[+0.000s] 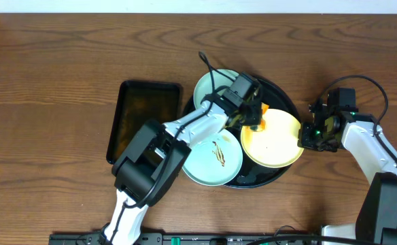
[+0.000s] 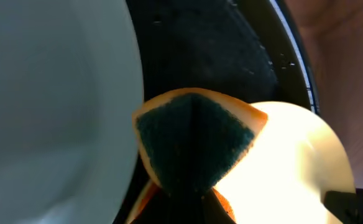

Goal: Clean dirty plates on tray and stack at the side
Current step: 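Scrub the yellow plate with the sponge while the right gripper holds it, then move the sponge back toward the black tray with the left gripper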

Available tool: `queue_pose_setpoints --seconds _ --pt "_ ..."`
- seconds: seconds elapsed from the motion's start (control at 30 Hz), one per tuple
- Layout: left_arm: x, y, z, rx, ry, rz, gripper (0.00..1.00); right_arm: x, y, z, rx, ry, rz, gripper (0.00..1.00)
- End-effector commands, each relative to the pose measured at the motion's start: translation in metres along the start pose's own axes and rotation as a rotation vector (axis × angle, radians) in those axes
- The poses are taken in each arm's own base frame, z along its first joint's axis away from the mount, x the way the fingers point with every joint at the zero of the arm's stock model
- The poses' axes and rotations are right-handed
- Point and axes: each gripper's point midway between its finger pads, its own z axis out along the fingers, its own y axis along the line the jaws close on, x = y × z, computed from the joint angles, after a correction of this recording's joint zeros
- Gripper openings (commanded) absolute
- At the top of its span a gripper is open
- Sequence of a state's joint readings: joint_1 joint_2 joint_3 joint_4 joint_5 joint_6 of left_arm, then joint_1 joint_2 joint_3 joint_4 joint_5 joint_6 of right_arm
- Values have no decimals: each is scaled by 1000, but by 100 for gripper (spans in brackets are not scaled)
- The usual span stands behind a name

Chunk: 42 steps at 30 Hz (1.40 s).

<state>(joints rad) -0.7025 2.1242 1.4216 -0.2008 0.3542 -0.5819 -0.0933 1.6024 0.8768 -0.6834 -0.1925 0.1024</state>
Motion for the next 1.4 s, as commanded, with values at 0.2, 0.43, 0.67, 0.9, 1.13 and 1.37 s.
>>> queue_pose_setpoints --seconds 0.2,0.43,0.67,0.9,1.13,1.37 --pt "19 -49 -56 119 72 79 7 5 -14 4 61 21 18 1" --pt "35 -51 -86 21 71 178 8 5 -14 4 61 21 17 9" --pt "32 40 -133 -430 36 120 8 4 -13 4 58 15 17 33" --pt "39 99 -165 -600 114 13 7 5 -4 4 6 19 20 9" --pt "22 124 -190 -615 71 -73 7 3 -5 4 11 12 19 1" --pt "4 146 -238 -615 -33 -181 8 -26 -3 -23 34 -102 -6 1"
